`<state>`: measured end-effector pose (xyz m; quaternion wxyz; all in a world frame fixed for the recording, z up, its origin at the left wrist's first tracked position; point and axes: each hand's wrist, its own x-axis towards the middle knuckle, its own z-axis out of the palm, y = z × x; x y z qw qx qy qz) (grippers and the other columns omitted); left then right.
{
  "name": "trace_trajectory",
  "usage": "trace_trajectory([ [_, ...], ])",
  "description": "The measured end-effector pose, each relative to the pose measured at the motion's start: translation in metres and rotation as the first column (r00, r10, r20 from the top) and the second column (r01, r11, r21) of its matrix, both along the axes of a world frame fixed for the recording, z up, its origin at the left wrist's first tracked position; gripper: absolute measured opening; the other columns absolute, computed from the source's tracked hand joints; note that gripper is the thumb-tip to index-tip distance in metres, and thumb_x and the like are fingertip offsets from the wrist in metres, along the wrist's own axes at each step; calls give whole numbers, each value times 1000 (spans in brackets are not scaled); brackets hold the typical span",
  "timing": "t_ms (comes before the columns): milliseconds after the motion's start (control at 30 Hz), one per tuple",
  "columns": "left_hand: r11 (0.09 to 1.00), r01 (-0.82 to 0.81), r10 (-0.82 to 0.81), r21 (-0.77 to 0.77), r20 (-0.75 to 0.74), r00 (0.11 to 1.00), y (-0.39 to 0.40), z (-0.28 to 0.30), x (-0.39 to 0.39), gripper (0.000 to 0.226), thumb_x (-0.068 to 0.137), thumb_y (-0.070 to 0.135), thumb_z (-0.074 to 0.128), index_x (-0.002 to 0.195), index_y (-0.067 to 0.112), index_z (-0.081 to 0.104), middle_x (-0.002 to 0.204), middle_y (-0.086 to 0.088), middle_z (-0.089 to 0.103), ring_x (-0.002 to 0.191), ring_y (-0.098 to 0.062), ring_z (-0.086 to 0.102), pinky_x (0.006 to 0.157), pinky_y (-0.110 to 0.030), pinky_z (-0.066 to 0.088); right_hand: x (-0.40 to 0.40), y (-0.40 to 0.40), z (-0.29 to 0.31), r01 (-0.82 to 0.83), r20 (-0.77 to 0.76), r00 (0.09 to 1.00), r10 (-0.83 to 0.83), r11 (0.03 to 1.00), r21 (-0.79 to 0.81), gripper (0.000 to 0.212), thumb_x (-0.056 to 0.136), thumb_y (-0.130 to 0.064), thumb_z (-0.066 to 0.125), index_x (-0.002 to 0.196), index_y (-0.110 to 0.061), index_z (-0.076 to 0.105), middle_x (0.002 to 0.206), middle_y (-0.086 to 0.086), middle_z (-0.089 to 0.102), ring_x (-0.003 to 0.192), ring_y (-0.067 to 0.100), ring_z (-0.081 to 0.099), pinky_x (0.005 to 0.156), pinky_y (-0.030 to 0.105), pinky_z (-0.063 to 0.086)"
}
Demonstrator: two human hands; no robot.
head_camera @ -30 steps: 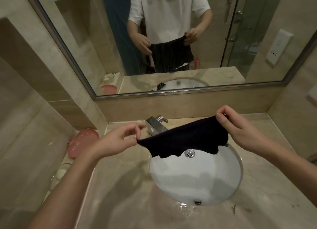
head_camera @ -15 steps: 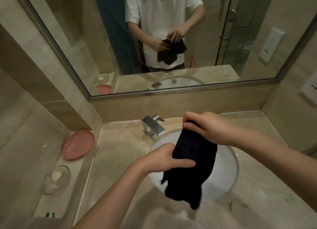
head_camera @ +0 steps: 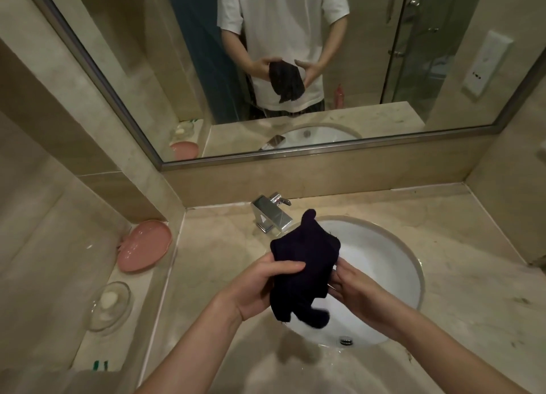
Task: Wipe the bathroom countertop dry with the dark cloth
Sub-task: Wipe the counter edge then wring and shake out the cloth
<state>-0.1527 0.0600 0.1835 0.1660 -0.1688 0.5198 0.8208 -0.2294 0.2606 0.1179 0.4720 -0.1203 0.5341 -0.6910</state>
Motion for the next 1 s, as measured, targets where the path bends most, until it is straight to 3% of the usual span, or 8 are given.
trace_trajectory([
  [133, 989, -29, 23, 142, 43, 999, -4, -4, 1, 64, 64, 9, 76, 126, 0, 62, 112, -21, 69, 96, -33, 69, 85, -42, 57, 4, -6, 5, 14, 69, 997, -16, 1000, 20, 100, 64, -70, 81, 137, -6, 54, 112, 3, 69, 102, 16, 61, 92, 26, 46],
  [267, 962, -62, 42, 267, 78, 996, -7, -4, 4, 68, 54, 8, 85, 119, -4, 68, 113, -22, 70, 99, -33, 70, 86, -39, 58, 7, -7, 6, -43, 249, 967, 61, 996, -77, 80, 67, -53, 88, 132, -12, 65, 138, 13, 61, 130, 28, 57, 108, 37, 47],
  [333, 959, -57, 34, 279, 86, 996, -9, -4, 5, 59, 58, 7, 83, 115, -2, 72, 118, -22, 69, 104, -33, 70, 91, -40, 57, 8, -7, 10, 38, 310, 951, -6, 994, -98, 78, 57, -42, 97, 124, -12, 71, 136, 17, 63, 127, 31, 60, 108, 43, 46],
  [433, 992, -75, 64, 106, 102, 993, -17, -3, 3, 50, 72, 5, 69, 122, 2, 69, 126, -21, 67, 111, -33, 67, 99, -40, 54, 4, -1, 28, 131, 268, 957, -113, 990, -51, 77, 62, -34, 96, 129, -14, 65, 130, 13, 67, 119, 30, 66, 95, 42, 56],
  [533, 989, -21, 31, -146, 72, 997, -29, 2, 3, 55, 76, 9, 71, 130, 10, 63, 127, -13, 69, 119, -29, 65, 104, -40, 49, -4, 5, 48, 118, -17, 993, -116, 987, 111, 48, 89, -21, 73, 134, -15, 58, 122, 8, 72, 113, 26, 69, 90, 35, 56],
  [700, 923, 95, -77, -373, 63, 995, -40, 13, 3, 51, 79, 18, 73, 128, 18, 62, 121, -5, 73, 115, -25, 67, 103, -45, 48, -12, 8, 64, 237, -296, 944, -148, 926, 293, 59, 87, -31, 75, 135, -43, 42, 100, -4, 78, 93, 8, 74, 86, 25, 47],
  [833, 900, 155, -145, -408, 56, 988, -41, 17, 2, 49, 79, 14, 75, 126, 16, 62, 122, -17, 69, 117, -39, 63, 93, -47, 49, -15, 3, 56, 155, -211, 974, -84, 925, 348, 52, 83, -58, 69, 132, -57, 51, 123, -13, 71, 114, 5, 66, 110, 36, 41],
  [1000, 899, 179, -172, -399, 53, 984, -43, 23, 3, 51, 83, 5, 74, 130, 18, 60, 124, -3, 72, 117, -21, 67, 98, -34, 51, -16, 0, 52, 28, 78, 996, -40, 988, 151, 44, 95, -23, 61, 138, -26, 54, 128, 5, 69, 117, 21, 66, 96, 36, 49],
])
